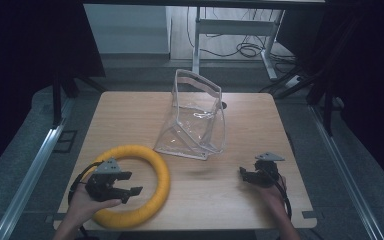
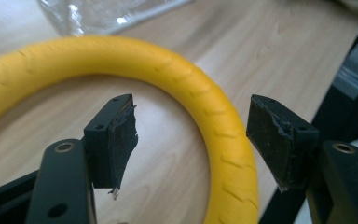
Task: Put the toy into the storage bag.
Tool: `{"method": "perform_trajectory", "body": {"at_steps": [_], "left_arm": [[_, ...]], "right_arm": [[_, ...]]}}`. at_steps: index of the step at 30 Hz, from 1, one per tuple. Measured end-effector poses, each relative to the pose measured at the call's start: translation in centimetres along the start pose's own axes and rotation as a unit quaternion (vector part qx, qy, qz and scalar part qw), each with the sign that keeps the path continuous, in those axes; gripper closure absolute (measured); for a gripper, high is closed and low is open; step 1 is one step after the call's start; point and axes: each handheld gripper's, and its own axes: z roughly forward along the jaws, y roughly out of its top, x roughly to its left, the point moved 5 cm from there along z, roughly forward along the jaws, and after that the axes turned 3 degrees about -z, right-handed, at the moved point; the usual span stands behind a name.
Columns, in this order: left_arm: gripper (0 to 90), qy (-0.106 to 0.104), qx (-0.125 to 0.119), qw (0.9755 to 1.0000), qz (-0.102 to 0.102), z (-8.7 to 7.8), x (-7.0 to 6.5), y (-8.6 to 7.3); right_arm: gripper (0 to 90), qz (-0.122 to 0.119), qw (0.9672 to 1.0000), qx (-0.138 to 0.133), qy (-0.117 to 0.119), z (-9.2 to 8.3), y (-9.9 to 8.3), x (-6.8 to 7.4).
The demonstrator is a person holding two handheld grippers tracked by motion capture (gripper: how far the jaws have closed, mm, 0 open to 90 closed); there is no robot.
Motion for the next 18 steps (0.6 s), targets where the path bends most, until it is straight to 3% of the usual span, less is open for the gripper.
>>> {"method": "perform_trajectory", "body": {"at_steps": [3,4,5,9,10,15,18], "left_arm": [[33.1,-0.007,0.029,0.9995,0.008,0.6,-0.4,-0.8],[33.0,-0.007,0.029,0.9995,0.008,0.6,-0.4,-0.8],[33.0,-0.003,0.052,0.9986,0.01,1.2,-0.6,-1.5],[32.3,-0.007,0.077,0.9969,0.012,2.0,-0.8,-2.5],[32.3,-0.006,0.093,0.9955,0.015,2.5,-1.1,-3.1],[32.8,-0.013,0.108,0.9938,0.022,2.6,-1.7,-3.7],[33.1,-0.014,0.139,0.9893,0.04,2.5,-2.4,-4.2]], "right_arm": [[17.1,0.0,1.0,0.0,0.0,0.0,0.0,0.0],[17.2,0.0,1.0,0.001,-0.001,0.0,0.0,0.0],[17.3,0.0,1.0,0.001,-0.001,0.0,0.0,0.0],[17.5,0.001,1.0,0.0,-0.001,0.0,0.0,0.0],[17.6,0.001,1.0,0.0,-0.002,0.0,0.0,0.0],[17.8,0.002,1.0,0.0,-0.002,0.0,0.0,0.0],[17.9,0.002,1.0,0.0,-0.003,0.0,0.0,-0.1]]}}
